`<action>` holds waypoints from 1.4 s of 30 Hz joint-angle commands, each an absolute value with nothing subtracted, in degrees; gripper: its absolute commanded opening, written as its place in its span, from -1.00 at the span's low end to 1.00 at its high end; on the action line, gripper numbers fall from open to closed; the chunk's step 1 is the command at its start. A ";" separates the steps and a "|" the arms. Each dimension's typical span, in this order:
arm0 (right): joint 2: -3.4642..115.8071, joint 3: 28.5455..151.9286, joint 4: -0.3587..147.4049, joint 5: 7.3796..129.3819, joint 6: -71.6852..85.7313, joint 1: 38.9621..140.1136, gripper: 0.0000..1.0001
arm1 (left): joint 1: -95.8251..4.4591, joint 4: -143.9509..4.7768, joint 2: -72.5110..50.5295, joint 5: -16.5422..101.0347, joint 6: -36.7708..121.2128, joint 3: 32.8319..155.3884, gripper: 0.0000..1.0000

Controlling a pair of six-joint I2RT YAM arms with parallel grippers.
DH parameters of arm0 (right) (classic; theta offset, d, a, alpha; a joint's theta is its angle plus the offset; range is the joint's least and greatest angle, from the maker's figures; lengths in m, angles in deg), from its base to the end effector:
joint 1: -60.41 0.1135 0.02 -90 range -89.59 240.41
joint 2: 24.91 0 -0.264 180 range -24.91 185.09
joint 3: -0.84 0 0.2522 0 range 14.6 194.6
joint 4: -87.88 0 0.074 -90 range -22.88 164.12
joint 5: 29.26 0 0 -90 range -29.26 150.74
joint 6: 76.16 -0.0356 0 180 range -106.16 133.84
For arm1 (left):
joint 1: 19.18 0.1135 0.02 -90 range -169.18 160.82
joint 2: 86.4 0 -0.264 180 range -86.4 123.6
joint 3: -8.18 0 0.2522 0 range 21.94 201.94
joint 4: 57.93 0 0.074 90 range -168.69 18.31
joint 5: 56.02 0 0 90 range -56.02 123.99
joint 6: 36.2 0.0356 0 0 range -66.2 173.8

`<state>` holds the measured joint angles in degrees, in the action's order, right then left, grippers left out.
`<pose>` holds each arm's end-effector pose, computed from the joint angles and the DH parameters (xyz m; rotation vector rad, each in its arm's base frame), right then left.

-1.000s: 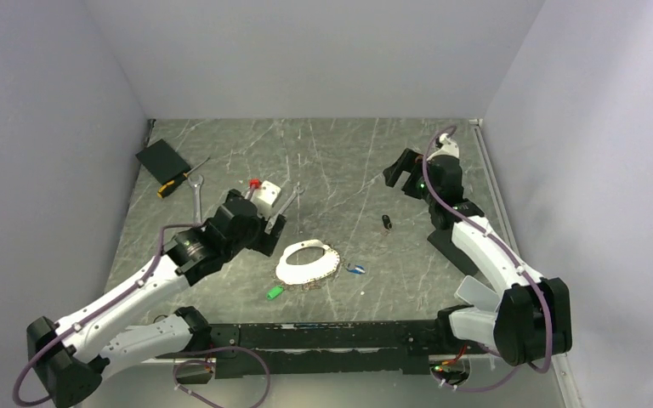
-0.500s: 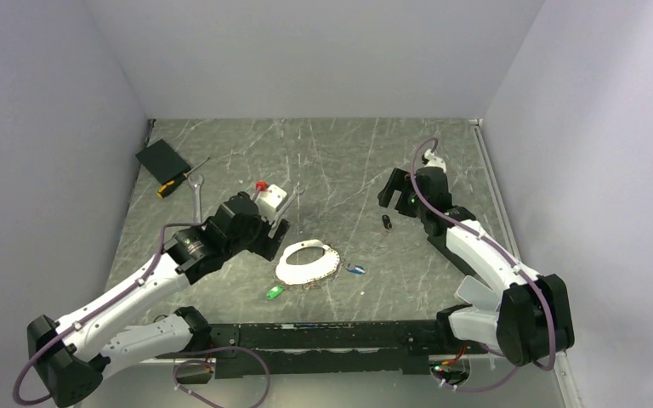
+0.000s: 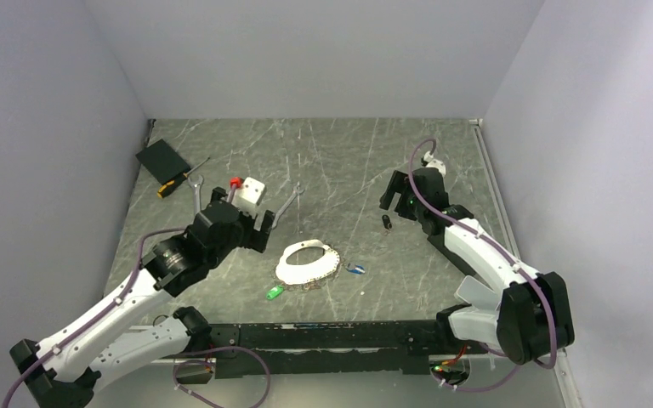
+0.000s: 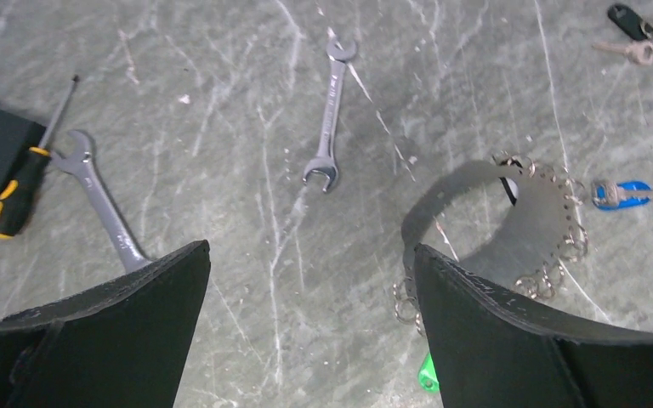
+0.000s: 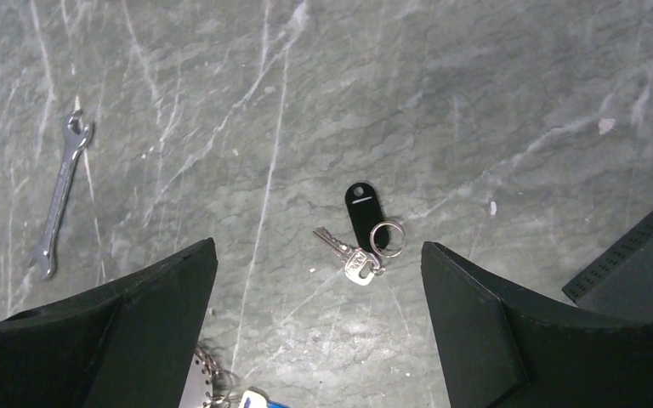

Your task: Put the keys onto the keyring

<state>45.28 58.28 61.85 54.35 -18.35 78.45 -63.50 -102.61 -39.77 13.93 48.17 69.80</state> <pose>0.2501 0.0773 0.2377 0.3391 2.2402 0.3463 0.1342 -0.1140 0.3174 0.4801 2.0025 -0.1742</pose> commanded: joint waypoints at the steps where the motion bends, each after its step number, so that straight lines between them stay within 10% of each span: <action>1: 47.59 61.98 58.94 49.39 -21.16 78.69 0.82 | -63.37 -101.39 -40.57 6.37 47.09 70.18 0.89; 22: 65.40 67.89 51.66 49.15 -17.97 79.13 -0.05 | -63.31 -104.74 -36.12 3.96 47.91 72.47 0.83; 42: 69.47 66.29 53.26 48.59 -16.01 79.01 -0.47 | -63.37 -104.82 -35.62 2.43 48.53 72.13 0.83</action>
<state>68.91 66.35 51.84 50.67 -17.04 78.89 -63.50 -105.45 -35.07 3.92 48.48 69.86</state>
